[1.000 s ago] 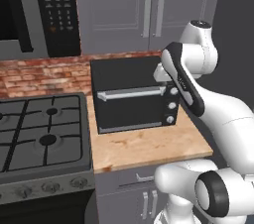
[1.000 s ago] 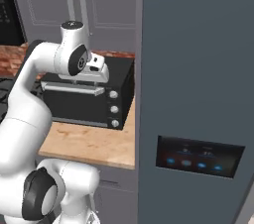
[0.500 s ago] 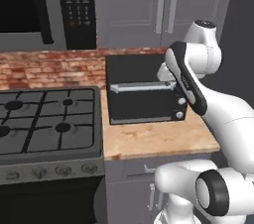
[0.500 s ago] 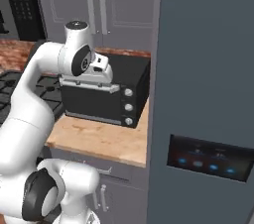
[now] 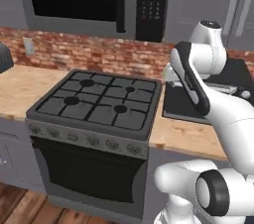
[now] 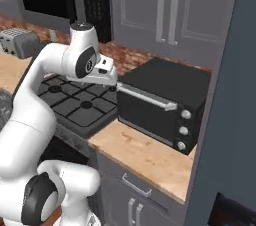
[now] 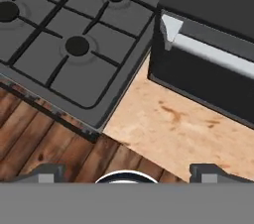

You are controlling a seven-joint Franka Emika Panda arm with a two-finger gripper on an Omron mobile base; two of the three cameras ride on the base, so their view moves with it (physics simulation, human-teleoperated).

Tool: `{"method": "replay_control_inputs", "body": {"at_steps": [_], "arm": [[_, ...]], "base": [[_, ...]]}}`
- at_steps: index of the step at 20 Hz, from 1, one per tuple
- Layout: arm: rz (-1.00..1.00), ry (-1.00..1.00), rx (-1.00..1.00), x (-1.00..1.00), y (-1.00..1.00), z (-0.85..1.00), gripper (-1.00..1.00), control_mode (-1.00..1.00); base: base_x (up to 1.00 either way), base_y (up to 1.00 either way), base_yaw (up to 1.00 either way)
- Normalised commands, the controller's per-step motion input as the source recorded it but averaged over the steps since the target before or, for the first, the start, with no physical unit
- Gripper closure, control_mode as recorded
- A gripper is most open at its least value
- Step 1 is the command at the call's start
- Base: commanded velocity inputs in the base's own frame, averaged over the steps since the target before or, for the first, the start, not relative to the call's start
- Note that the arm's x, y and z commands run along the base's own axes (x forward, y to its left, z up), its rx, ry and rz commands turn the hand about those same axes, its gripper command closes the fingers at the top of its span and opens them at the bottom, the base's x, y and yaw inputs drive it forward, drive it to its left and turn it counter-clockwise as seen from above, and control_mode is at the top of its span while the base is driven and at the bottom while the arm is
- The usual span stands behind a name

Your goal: Navigate to the stand mixer.

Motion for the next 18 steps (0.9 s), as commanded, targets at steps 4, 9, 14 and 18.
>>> {"method": "replay_control_inputs", "body": {"at_steps": [4, 9, 14, 18], "arm": [[0.0, 0.0, 0.0, 0.0, 0.0, 0.0, -1.0, 1.0], [0.0, 0.0, 0.0, 0.0, 0.0, 0.0, -1.0, 1.0], [0.0, 0.0, 0.0, 0.0, 0.0, 0.0, -1.0, 1.0], [0.0, 0.0, 0.0, 0.0, 0.0, 0.0, -1.0, 1.0]], "base": [[0.0, 0.05, 0.76], [-0.01, 0.05, 0.84], [-0.16, 0.08, 0.82], [-0.21, 0.18, 0.8]]}}
